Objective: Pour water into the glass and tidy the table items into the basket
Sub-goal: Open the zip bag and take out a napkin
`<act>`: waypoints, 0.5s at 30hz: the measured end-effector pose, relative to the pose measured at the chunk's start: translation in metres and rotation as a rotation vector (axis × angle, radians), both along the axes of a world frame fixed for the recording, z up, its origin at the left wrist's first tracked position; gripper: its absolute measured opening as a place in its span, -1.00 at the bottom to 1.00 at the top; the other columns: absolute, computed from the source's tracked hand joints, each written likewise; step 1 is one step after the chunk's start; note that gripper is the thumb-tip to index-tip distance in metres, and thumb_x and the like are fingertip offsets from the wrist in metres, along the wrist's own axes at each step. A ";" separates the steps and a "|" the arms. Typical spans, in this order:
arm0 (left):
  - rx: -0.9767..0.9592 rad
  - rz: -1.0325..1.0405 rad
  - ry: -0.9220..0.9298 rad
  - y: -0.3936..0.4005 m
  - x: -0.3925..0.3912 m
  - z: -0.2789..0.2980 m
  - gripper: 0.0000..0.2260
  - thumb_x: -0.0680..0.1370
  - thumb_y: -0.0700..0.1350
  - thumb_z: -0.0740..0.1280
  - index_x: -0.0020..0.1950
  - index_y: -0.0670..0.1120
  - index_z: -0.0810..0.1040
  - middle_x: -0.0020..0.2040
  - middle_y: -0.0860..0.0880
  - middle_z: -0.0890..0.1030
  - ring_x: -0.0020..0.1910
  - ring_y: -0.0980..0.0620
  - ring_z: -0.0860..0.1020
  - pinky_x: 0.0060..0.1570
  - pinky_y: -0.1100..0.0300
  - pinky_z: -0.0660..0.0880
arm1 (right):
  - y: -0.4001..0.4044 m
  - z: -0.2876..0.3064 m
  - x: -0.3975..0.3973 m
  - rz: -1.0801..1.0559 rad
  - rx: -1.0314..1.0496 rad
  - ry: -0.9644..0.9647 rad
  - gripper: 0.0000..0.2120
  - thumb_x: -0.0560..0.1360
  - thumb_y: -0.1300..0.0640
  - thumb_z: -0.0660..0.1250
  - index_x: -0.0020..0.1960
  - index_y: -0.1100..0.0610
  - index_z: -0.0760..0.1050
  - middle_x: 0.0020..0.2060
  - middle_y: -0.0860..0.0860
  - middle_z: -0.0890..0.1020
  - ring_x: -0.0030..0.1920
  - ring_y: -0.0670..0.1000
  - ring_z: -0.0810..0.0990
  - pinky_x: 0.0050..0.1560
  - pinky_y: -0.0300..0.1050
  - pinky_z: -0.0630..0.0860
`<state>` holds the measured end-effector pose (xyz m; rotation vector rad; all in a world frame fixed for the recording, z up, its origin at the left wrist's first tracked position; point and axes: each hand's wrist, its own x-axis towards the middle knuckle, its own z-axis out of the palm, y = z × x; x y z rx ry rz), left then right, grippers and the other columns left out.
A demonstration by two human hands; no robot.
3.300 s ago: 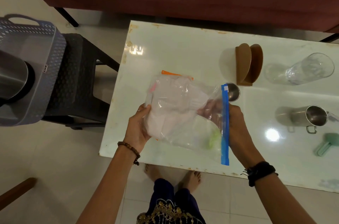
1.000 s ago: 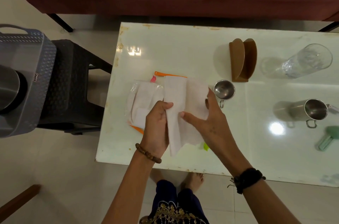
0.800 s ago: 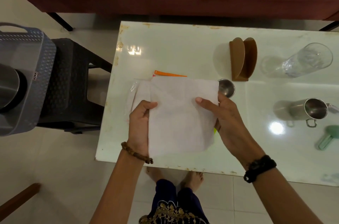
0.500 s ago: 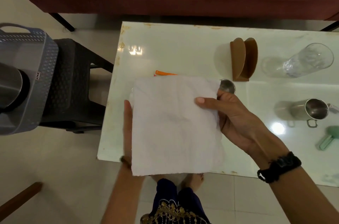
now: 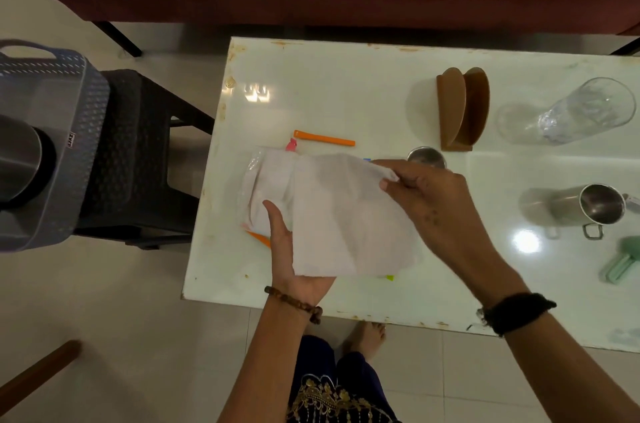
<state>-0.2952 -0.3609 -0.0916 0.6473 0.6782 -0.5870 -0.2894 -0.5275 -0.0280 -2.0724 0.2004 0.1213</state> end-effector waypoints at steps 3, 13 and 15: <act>-0.103 0.031 -0.026 -0.005 0.008 0.004 -0.41 0.50 0.34 -0.08 0.18 0.04 0.56 0.11 -0.05 0.64 0.05 -0.06 0.62 0.04 -0.05 0.55 | 0.016 -0.002 -0.015 0.128 -0.113 -0.039 -0.67 0.54 0.25 0.24 0.27 0.02 0.50 0.24 -0.09 0.55 0.25 -0.17 0.48 0.30 -0.28 0.34; 0.001 0.121 -0.026 -0.031 0.021 0.011 -0.34 0.48 0.36 -0.13 0.25 -0.05 0.45 -0.03 -0.08 0.66 -0.07 -0.02 0.63 -0.18 0.09 0.61 | 0.047 -0.029 -0.039 0.255 -0.098 0.026 -0.62 0.59 0.08 0.11 0.41 -0.02 0.28 0.36 -0.20 0.28 0.40 -0.22 0.17 0.44 -0.22 0.04; 0.031 0.130 -0.033 -0.033 0.020 0.012 -0.34 0.49 0.34 -0.14 0.30 -0.06 0.41 -0.01 -0.07 0.61 -0.06 -0.01 0.60 -0.20 0.13 0.61 | 0.047 -0.030 -0.039 0.220 -0.078 0.031 -0.62 0.60 0.07 0.11 0.41 -0.02 0.29 0.33 -0.24 0.27 0.38 -0.26 0.17 0.43 -0.26 0.04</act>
